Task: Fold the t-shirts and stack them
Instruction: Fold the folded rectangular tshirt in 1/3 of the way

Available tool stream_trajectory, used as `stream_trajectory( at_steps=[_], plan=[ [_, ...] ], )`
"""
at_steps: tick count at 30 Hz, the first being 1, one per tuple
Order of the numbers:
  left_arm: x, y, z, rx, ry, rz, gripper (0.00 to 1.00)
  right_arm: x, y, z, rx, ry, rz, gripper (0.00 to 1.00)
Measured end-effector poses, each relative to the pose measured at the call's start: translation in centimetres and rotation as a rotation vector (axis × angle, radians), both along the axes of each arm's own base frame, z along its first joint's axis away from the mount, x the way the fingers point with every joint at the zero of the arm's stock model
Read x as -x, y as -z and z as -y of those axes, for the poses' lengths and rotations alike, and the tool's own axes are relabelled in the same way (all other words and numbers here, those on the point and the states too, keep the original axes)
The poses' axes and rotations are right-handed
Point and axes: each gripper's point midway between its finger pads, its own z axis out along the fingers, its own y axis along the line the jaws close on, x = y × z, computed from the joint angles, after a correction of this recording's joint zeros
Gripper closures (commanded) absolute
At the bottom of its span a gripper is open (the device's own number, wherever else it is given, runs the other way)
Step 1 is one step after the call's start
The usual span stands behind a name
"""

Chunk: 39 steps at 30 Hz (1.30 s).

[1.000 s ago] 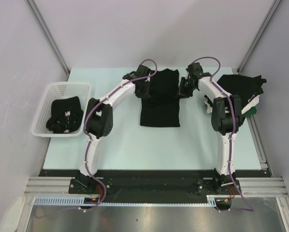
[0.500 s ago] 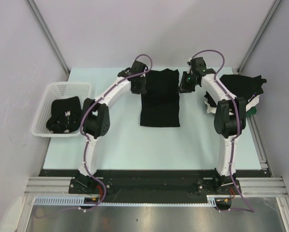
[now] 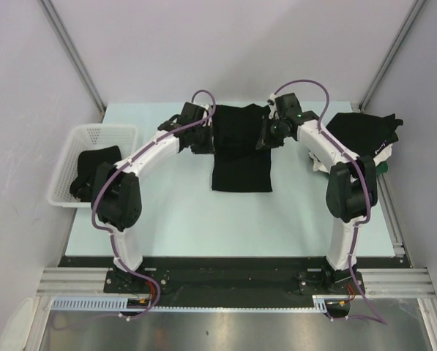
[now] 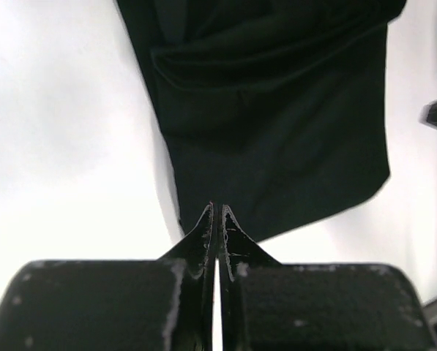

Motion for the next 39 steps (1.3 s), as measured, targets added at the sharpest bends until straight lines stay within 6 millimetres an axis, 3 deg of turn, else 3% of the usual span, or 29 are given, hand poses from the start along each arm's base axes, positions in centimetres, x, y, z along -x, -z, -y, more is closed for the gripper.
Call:
stream_trajectory(
  at_steps=[3, 8, 15, 19, 22, 26, 30, 35, 39],
  plan=[
    [0.9, 0.9, 0.2, 0.038, 0.001, -0.031, 1.0, 0.7, 1.6, -1.3, 0.0, -0.035, -0.026, 1.0],
    [2.2, 2.4, 0.1, 0.062, 0.006, -0.073, 0.99, 0.2, 5.1, -2.3, 0.004, -0.063, -0.079, 1.0],
    [2.4, 0.6, 0.5, 0.1, 0.03, -0.035, 1.0, -2.0, 9.8, -3.6, 0.014, -0.071, -0.121, 1.0],
    [2.5, -0.3, 0.4, 0.103, 0.031, -0.009, 0.99, -4.5, 9.8, -4.7, 0.001, -0.073, -0.081, 1.0],
    [2.5, -0.7, 0.2, 0.095, 0.036, 0.005, 0.96, -6.0, 9.0, -5.1, -0.011, -0.07, -0.042, 1.0],
    [2.6, -0.4, -0.1, 0.072, 0.04, 0.006, 0.98, -7.5, 7.6, -5.2, -0.023, -0.063, 0.005, 1.0],
    [2.7, -0.3, -0.3, 0.062, 0.043, 0.001, 1.0, -9.0, 6.7, -4.2, -0.03, -0.037, 0.035, 1.0],
    [2.6, 0.1, -0.2, 0.061, 0.045, 0.001, 1.0, -9.9, 7.5, -2.0, -0.02, 0.006, 0.022, 1.0],
    [2.2, 1.7, 0.0, 0.051, 0.045, -0.022, 1.0, -10.0, 7.7, -0.7, -0.014, 0.027, 0.007, 1.0]
  ],
)
